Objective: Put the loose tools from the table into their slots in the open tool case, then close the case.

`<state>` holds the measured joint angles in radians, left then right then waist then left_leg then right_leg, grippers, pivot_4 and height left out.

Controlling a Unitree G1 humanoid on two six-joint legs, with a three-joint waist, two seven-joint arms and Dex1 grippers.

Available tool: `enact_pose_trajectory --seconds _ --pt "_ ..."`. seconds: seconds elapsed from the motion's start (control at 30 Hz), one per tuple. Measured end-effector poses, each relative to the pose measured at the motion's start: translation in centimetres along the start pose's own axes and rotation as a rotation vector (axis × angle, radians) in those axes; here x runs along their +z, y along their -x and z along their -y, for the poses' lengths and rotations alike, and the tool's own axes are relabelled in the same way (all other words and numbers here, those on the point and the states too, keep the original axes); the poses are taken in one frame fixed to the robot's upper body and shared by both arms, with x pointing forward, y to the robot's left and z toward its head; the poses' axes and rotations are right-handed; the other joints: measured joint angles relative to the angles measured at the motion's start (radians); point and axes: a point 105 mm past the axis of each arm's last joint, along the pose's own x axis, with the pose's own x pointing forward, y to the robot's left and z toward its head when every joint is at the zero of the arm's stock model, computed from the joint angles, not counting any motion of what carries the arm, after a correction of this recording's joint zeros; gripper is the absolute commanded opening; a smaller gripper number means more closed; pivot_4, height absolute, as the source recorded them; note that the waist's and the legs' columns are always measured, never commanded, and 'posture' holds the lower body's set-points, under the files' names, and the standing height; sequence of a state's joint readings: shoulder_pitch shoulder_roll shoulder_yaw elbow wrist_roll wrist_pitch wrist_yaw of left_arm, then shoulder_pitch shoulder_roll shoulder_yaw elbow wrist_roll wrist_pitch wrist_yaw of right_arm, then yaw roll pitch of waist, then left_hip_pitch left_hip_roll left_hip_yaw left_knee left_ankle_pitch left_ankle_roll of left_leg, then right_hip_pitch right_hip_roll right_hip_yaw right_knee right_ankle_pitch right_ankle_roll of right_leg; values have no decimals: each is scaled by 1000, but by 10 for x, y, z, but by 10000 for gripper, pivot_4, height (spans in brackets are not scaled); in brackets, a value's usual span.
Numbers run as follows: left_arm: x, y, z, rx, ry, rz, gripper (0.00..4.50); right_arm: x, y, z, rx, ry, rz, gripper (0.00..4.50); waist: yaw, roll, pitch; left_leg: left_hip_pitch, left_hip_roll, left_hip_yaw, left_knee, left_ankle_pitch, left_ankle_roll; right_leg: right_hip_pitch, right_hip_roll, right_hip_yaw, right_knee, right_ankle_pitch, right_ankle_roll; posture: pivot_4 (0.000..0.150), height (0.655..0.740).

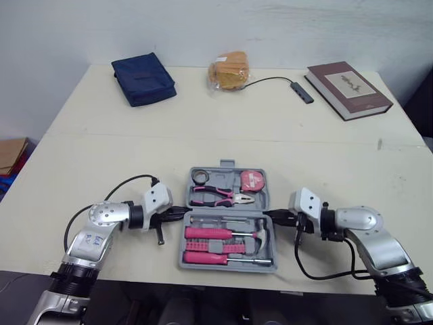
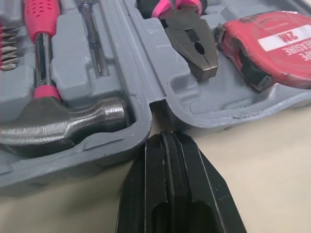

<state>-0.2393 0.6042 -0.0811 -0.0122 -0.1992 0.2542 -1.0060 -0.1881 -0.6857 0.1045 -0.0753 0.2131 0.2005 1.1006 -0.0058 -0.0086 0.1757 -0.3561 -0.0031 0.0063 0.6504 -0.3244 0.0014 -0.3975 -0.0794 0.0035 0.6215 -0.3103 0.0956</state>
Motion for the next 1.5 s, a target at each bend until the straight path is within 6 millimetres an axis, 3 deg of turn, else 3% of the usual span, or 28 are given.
enact_pose_trajectory --seconds 0.33,0.47,0.53,0.6,0.7,0.73,0.9,1.0,1.1,1.33,1.5 --pt "-1 0 -1 25 2 4 0 -3 4 1 -17 -35 -2 426 2 0 0 0 0 0 0 0 0 0 0 0 0 0 0 1500 7400" --pt "-6 17 -14 92 87 10 11127 -11 23 11 -112 -201 -3 12836 3 0 0 0 0 -1 0 0 0 0 -1 -1 0 0 0 1500 7400" --pt "-6 40 -23 146 122 13 19996 -15 44 23 -202 -282 -14 22756 1 0 0 -1 0 -1 0 0 0 0 -1 0 0 0 0 1500 7400" --pt "2 56 -29 182 140 54 28805 -12 63 30 -255 -339 -13 32785 2 1 1 -1 0 -1 -1 0 0 0 -2 -1 -1 0 0 1500 7400" --pt "24 62 -28 168 158 107 40237 4 73 34 -262 -413 -15 44534 2 1 1 -1 0 -2 -1 0 0 0 -2 -1 -1 0 -1 1500 7400" --pt "34 63 -30 185 185 105 44768 12 75 37 -267 -464 -37 45000 1 1 1 -1 0 -2 -1 0 0 0 -3 -1 -1 0 -1 1500 7400" --pt "58 59 -46 287 327 72 44768 33 72 44 -282 -623 -112 45000 2 0 2 -3 0 -3 -1 0 0 -2 -2 -2 0 0 -1 1500 7400" --pt "67 53 -43 276 390 27 44768 48 60 46 -271 -684 -123 45000 0 0 2 -12 -1 -3 1 1 -1 -12 -1 -1 1 0 0 1500 7400" --pt "71 34 -41 264 443 -13 44768 43 47 46 -295 -725 -260 45000 3 0 2 -18 -2 -2 3 6 -7 -18 -1 -1 5 0 0 1500 7400" --pt "65 5 -36 285 520 -101 44768 47 25 55 -325 -744 -305 45000 2 -1 2 -20 -2 -1 4 6 -7 -18 0 -1 5 1 1 1500 7400" --pt "58 5 -40 339 522 -146 44768 43 17 56 -348 -752 -317 45000 2 -1 2 -20 -2 -1 4 6 -8 -18 1 -1 6 1 1 1500 7400"
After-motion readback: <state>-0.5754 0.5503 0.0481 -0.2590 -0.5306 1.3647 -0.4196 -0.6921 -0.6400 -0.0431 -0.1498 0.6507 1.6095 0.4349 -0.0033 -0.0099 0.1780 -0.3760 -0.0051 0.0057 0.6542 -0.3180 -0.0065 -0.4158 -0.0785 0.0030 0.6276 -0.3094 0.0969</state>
